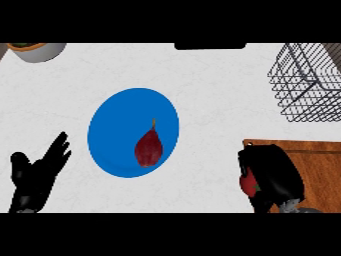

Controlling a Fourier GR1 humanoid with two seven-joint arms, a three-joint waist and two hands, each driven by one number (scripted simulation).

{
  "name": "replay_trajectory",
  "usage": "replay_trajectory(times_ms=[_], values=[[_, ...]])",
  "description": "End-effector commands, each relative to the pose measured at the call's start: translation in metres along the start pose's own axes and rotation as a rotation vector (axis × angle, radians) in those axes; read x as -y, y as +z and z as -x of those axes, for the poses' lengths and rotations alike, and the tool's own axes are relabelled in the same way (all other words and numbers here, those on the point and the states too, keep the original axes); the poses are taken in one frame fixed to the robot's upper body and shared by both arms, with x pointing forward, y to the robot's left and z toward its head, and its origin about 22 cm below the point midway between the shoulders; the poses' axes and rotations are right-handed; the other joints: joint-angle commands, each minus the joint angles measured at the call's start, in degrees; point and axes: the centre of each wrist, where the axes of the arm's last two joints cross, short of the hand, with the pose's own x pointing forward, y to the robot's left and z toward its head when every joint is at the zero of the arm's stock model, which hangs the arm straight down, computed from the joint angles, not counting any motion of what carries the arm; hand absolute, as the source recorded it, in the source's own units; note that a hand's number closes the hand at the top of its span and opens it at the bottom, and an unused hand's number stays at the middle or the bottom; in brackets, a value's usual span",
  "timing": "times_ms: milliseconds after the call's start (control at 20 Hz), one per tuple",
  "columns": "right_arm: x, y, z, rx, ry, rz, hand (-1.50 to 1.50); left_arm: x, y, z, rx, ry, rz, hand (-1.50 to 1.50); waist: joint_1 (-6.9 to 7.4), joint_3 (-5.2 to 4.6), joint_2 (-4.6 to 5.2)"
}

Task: Pick the tomato from the cutting board and place it in the basket

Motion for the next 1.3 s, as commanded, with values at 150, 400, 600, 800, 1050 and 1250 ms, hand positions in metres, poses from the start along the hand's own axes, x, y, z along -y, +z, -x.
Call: replay_trajectory(times_ms=[150,400,600,800,1050,1250], values=[[0.044,0.019,-0.030,0.055,-0.635,0.303,1.50,0.001,0.013,0.035,-0.146,0.019,-0.005,0.00,-0.68,-0.44,0.85],[0.101,0.055,-0.025,0.091,-0.750,0.565,1.50,0.005,0.007,0.024,-0.146,0.018,0.007,0.00,-0.79,-0.72,0.68],[0.142,0.074,-0.019,0.000,-0.818,0.620,1.50,0.002,0.010,0.032,-0.142,0.013,0.006,0.00,0.03,-0.83,0.76],[0.177,0.082,0.004,-0.077,-0.750,0.705,1.50,-0.015,0.006,0.026,-0.147,-0.012,-0.012,0.00,0.09,-0.78,0.88],[0.229,0.081,0.016,-0.153,-0.828,0.750,1.50,0.008,0.003,0.023,-0.143,0.002,0.003,0.00,0.22,-0.81,0.78],[0.256,0.067,0.048,-0.183,-0.809,0.762,1.50,-0.008,0.006,0.042,-0.153,0.003,0.002,0.00,0.50,-0.81,1.05]])
